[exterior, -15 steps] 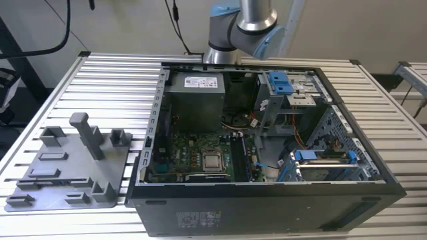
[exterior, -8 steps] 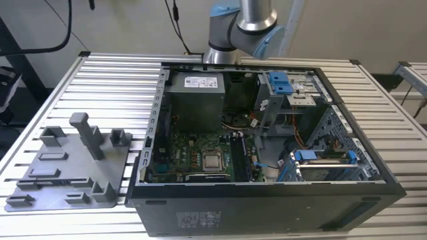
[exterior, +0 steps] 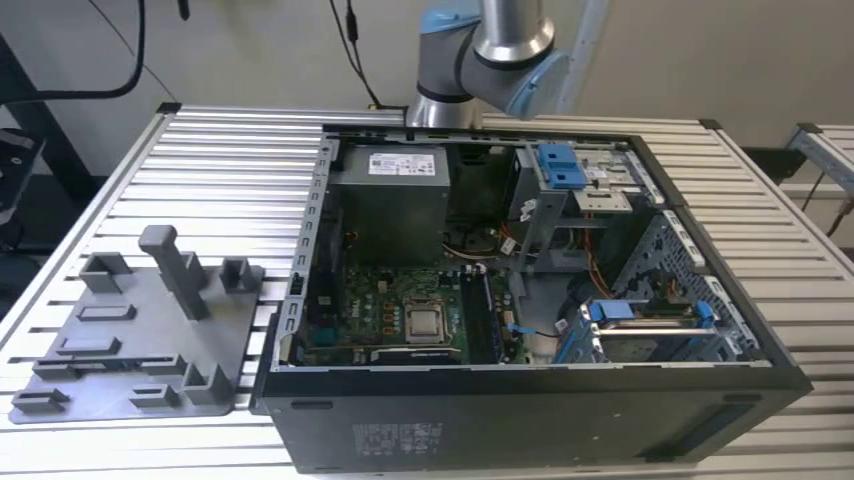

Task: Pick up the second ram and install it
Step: 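Pick up the second ram and move it above second insertion slot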

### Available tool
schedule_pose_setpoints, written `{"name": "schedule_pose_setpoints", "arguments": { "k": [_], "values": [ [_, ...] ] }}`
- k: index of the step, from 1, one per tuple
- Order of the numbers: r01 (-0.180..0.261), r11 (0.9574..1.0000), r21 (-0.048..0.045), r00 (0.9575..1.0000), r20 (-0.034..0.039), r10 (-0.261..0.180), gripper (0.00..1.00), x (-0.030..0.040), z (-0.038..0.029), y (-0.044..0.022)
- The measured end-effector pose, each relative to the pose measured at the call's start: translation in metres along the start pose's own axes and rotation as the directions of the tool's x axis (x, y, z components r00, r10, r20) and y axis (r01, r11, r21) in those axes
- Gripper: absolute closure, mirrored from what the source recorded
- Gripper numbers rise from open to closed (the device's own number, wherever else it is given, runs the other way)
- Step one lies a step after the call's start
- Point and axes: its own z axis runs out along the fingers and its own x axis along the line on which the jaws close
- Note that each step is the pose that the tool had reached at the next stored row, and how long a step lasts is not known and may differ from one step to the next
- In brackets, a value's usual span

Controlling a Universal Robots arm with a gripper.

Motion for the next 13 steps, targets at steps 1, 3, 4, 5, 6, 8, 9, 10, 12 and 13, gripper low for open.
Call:
{"name": "schedule_pose_setpoints", "arguments": {
  "k": [1,3,4,5,6,8,9,10,12,13],
  "values": [
    [0.017,0.9999,0.0002,0.9999,-0.0008,-0.017,0.89,0.0000,0.0000,0.0000],
    [0.051,0.9987,0.0007,0.9987,-0.0027,-0.051,0.89,0.0000,0.0000,0.0000],
    [0.068,0.9977,0.0010,0.9977,-0.0036,-0.068,0.89,0.0000,0.0000,0.0000],
    [0.085,0.9964,0.0012,0.9964,-0.0045,-0.085,0.89,0.0000,0.0000,0.0000],
    [0.101,0.9949,0.0013,0.9949,-0.0054,-0.101,0.89,0.0000,0.0000,0.0000],
    [0.133,0.9911,0.0016,0.9911,-0.0072,-0.133,0.89,0.0000,0.0000,0.0000],
    [0.149,0.9888,0.0018,0.9888,-0.0080,-0.149,0.89,0.0000,0.0001,0.0000],
    [0.182,0.9833,0.0020,0.9833,-0.0099,-0.182,0.89,0.0000,0.0000,0.0000],
    [0.216,0.9764,0.0022,0.9764,-0.0117,-0.216,0.89,0.0000,0.0000,0.0000],
    [0.231,0.9729,0.0022,0.9728,-0.0127,-0.231,0.89,0.0000,0.0000,0.0000]
  ]
}}
